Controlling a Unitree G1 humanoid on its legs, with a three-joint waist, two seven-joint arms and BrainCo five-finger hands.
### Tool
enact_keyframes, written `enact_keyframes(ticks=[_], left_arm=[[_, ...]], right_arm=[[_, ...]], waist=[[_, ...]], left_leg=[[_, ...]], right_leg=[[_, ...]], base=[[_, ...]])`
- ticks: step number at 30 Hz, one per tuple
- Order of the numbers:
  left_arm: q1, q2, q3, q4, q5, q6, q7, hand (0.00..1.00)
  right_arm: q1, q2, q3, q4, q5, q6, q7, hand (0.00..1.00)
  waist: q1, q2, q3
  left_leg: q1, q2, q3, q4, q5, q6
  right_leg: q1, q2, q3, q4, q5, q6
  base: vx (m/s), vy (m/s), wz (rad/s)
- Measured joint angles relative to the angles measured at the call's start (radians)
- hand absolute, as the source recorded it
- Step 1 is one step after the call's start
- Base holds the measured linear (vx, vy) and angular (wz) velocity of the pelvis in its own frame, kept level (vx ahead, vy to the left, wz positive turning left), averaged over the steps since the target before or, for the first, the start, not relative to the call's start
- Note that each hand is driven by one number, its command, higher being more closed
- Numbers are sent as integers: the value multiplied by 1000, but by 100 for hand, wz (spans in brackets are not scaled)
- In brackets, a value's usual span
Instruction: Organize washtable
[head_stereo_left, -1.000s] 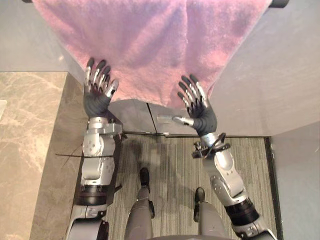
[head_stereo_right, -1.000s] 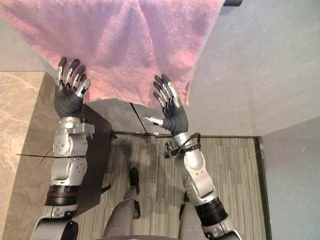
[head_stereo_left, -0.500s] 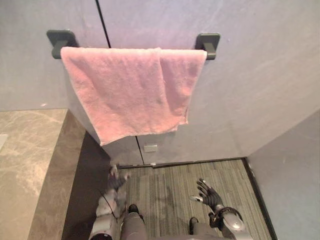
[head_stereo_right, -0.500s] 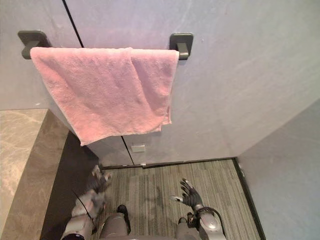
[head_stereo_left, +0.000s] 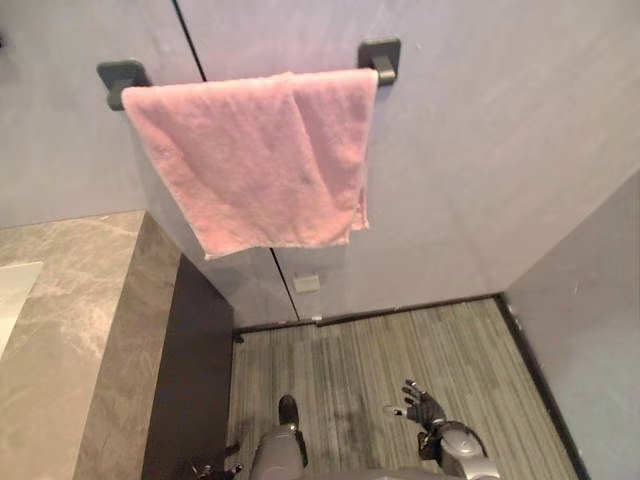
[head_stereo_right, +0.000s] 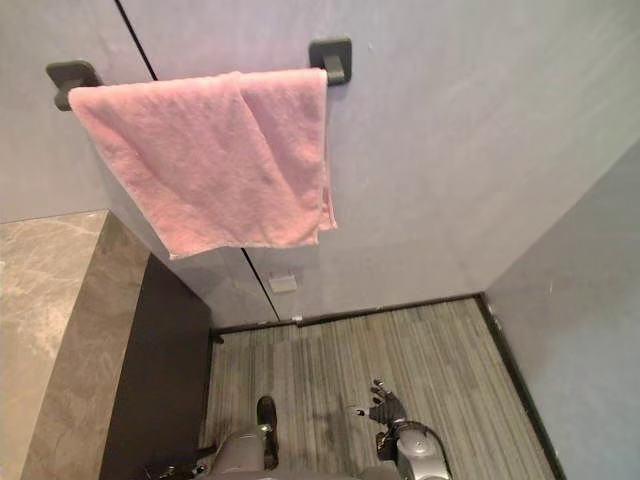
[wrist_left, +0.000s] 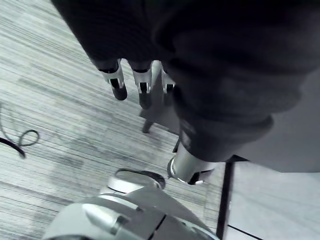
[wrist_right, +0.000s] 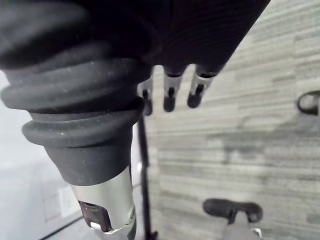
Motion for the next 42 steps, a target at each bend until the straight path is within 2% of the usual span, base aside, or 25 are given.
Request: enact_keyframes(ticks=[3,4,5,7,8,10,11,12,13,14,15,17,19,22,26,31,32,33,34,35,36,37,38,40,42], left_arm=[[1,1,-26,3,-6,0,10,0],[2,2,-37,5,-6,0,17,0],[-11,23,-37,2,-6,-1,20,0],[-8,20,-26,1,-6,-1,21,0],[6,8,-25,1,-6,-5,22,0],[13,-9,-23,0,-6,-7,19,0],[14,-18,-25,-6,-5,-9,18,0],[18,-13,-33,-15,-5,-9,18,0],[15,3,-39,-25,-5,-9,18,0],[9,-3,-30,-36,-4,-7,18,0],[9,-6,-31,-36,-3,-7,18,0],[6,-10,-60,-58,5,-9,16,0],[2,-3,-150,-102,10,-25,9,0],[-34,-21,-201,-114,25,-30,-8,0],[-49,10,-291,-135,56,-43,-34,0],[-52,41,-304,-146,122,-49,-46,0],[-52,31,-301,-146,133,-49,-44,0],[-51,28,-294,-144,134,-48,-43,0],[-47,27,-282,-144,133,-47,-41,0],[-40,26,-262,-144,133,-47,-39,0],[-38,26,-250,-145,132,-48,-39,0],[-47,24,-220,-137,134,-45,-34,0],[-46,18,-210,-133,132,-40,-31,0],[-42,-12,-181,-108,132,-38,-25,0],[-49,-11,-178,-81,131,-34,-25,0]], right_arm=[[8,-23,-14,34,-64,2,-18,0],[9,-19,-46,34,-81,2,-22,0],[11,-6,-76,40,-99,0,-31,0],[11,-22,-111,71,-100,3,-39,0],[23,-45,-112,78,-100,4,-39,0],[37,-56,-146,87,-112,5,-38,0],[25,-52,-174,112,-133,14,-39,0],[25,-43,-181,120,-138,18,-35,0],[35,-20,-199,142,-140,19,-36,0],[30,-1,-241,160,-141,23,-38,0],[32,-1,-259,166,-138,31,-39,0],[36,-21,-297,168,-139,41,-44,0],[43,-22,-306,182,-140,46,-44,0],[19,-10,-307,184,-168,45,-55,0],[6,4,-305,170,-227,54,-60,0],[20,18,-302,124,-242,73,-61,0],[22,17,-306,110,-237,73,-61,0],[22,15,-306,102,-231,72,-59,0],[27,18,-306,96,-213,71,-60,0],[49,27,-318,107,-206,71,-61,0],[58,37,-328,115,-206,71,-60,0],[59,48,-361,131,-206,74,-57,0],[64,49,-380,139,-206,73,-58,0],[70,36,-409,159,-208,75,-60,0],[72,36,-414,170,-210,75,-61,0]], waist=[[-11,27,6],[-15,20,9],[-17,-23,27],[-12,-32,32],[-13,-13,22],[-26,25,16],[-29,40,8],[-34,32,6],[-50,5,-7],[-42,-4,0],[-42,-4,3],[-66,31,-5],[-75,33,-11],[-68,31,-4],[-80,-7,19],[-55,-26,39],[-53,-13,47],[-57,-9,49],[-63,-8,49],[-65,-27,39],[-63,-47,26],[-46,-59,17],[-46,-63,6],[-40,-17,-18],[-42,-16,-31]], left_leg=[[28,30,11,-73,8,10],[28,34,44,-88,-81,19],[7,33,96,7,-118,35],[-27,28,91,289,-134,49],[-1,34,88,412,-167,54],[27,52,84,432,-251,20],[54,32,79,322,-237,3],[83,5,62,229,-204,-18],[123,-29,39,100,-172,-30],[127,-2,54,282,-277,0],[135,10,53,312,-295,-12],[146,1,36,274,-291,-24],[157,-29,-16,174,-263,-25],[150,-51,-77,131,-305,-18],[144,-108,-68,145,-278,4],[121,-106,16,199,-310,52],[126,-83,48,189,-308,57],[129,-65,67,185,-302,66],[137,-48,79,179,-301,65],[144,-51,81,169,-293,51],[144,-64,82,157,-285,39],[142,-71,78,143,-264,19],[142,-72,76,136,-258,17],[152,-60,65,64,-228,26],[177,-63,85,-34,-165,20]], right_leg=[[32,34,-73,7,4,-20],[41,34,-107,-15,23,-41],[49,-5,-138,-44,42,-62],[46,-38,-170,-34,44,-65],[45,-42,-179,-29,44,-63],[39,-28,-215,-12,47,-63],[26,-15,-233,-9,67,-66],[20,-15,-231,-30,88,-78],[23,-42,-246,-95,122,-75],[35,-48,-264,-130,137,-57],[33,-49,-271,-122,140,-57],[25,-56,-311,-93,149,-54],[-9,-67,-316,-90,195,-55],[-35,-80,-305,-124,235,-26],[-44,-133,-273,-123,301,13],[-72,-149,-260,-126,319,1],[-83,-142,-263,-107,279,-54],[-96,-136,-262,-53,261,-71],[-98,-123,-263,46,231,-67],[-74,-112,-255,79,188,-58],[-66,-110,-251,44,154,-48],[-63,-105,-255,-7,124,-12],[-62,-100,-257,-40,129,-12],[-62,-48,-245,-152,187,-6],[-57,-25,-212,-236,238,-2]], base=[[-127,-134,70],[-76,-85,70],[-74,-56,68],[-109,-37,45],[-116,-20,31],[-103,51,41],[-99,56,49],[-68,50,44],[-8,56,29],[10,67,26],[-3,105,40],[-97,163,72],[-140,185,57],[-86,149,-11],[-189,189,-1],[-243,90,-37],[-319,-12,-40],[-269,-76,-23],[-185,-130,-5],[-126,-143,-1],[-82,-161,-9],[-29,-88,-19],[19,-72,-39],[67,-22,-50],[62,-20,-52]])
